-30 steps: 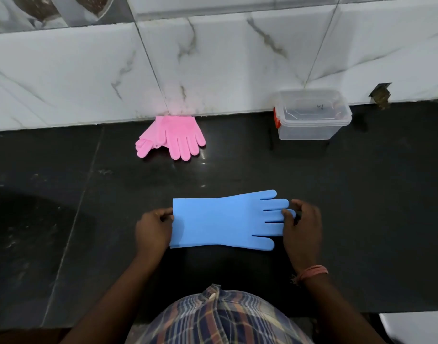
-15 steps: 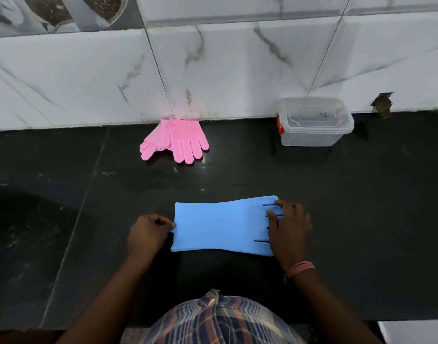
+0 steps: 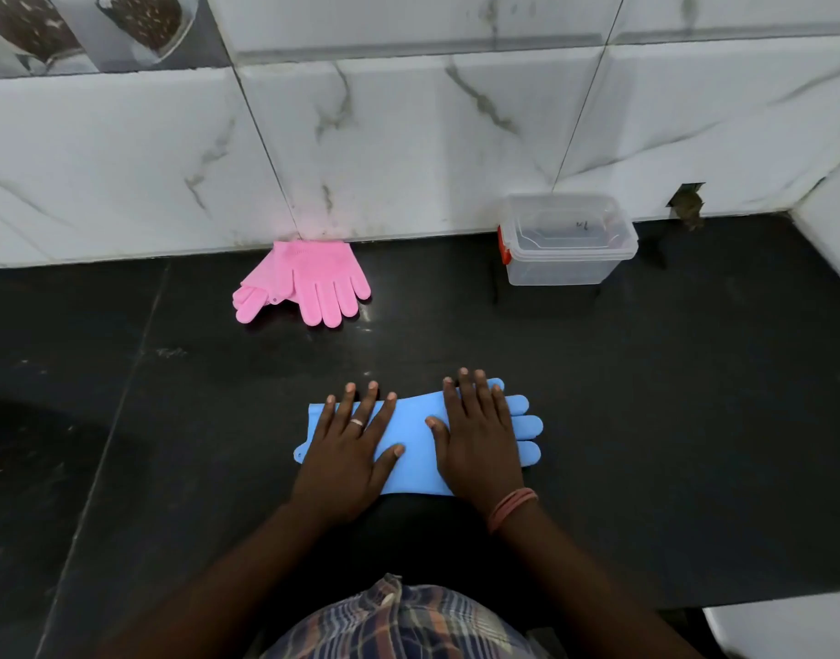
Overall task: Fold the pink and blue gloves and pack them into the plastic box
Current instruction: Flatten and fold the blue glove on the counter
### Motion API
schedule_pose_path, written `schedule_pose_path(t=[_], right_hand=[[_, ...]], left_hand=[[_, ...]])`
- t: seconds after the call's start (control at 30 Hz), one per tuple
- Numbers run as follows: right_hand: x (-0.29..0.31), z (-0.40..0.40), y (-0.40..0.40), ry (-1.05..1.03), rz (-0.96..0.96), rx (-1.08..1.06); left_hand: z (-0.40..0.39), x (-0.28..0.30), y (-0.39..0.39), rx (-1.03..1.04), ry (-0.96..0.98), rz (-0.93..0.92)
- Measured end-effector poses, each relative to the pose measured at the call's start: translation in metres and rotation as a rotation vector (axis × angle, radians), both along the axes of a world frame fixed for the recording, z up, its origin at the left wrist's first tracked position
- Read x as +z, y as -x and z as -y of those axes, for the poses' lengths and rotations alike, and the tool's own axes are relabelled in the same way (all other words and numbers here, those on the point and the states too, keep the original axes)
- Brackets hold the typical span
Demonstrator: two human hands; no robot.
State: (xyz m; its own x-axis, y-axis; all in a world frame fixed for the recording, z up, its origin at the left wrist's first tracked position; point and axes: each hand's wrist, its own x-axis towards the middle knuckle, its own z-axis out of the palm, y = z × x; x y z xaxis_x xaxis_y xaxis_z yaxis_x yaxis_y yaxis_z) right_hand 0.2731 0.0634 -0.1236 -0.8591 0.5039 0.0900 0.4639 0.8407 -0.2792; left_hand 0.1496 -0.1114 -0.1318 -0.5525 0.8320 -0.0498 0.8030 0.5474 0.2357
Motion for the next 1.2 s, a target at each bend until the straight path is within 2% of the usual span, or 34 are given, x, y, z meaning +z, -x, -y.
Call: schedule_pose_path(t=[0.13,0.37,0.43,0.57,0.63,0.73,0.8,0.87,0.97,1.1,1.2], right_hand=[[-0.010,-0.006,-0.002,0.007,0.033,0.014],[-0.014,-0.010,-0.003,0.019,0.025,0.024],[-0.014,-0.010,-0.004,0.024,-0.001,0.023],[-0.011,-0.007,-0.003,0.019,-0.017,0.034],[-0.005,-0.005,-0.001,0.007,0.001,0.011],[0.009,0.011,0.010,-0.003,-0.011,-0.042],[0.014,0.032,0.017,0.159,-0.177,0.019],[0.019,0.055,0.024,0.463,-0.322,0.072],[0.017,0.073,0.027,0.757,-0.364,0.040],[0.015,0.071,0.024,0.807,-0.347,0.020],[0.017,0.071,0.023,0.816,-0.330,0.020]], left_hand=[[0.002,-0.010,0.002,0.004,0.026,-0.061],[0.001,-0.001,0.000,0.050,0.030,-0.046],[0.002,0.005,-0.005,0.181,0.001,-0.048],[0.011,0.022,-0.013,0.653,-0.080,0.031],[0.012,0.031,-0.012,0.724,-0.023,0.089],[0.009,0.044,-0.002,0.826,-0.013,0.277],[0.006,0.047,0.005,0.888,-0.030,0.382],[0.004,0.050,0.012,0.933,0.005,0.427],[0.005,0.054,0.018,0.989,0.121,0.475],[0.010,0.052,0.019,0.980,0.142,0.492],[0.017,0.052,0.026,0.933,-0.039,0.631]])
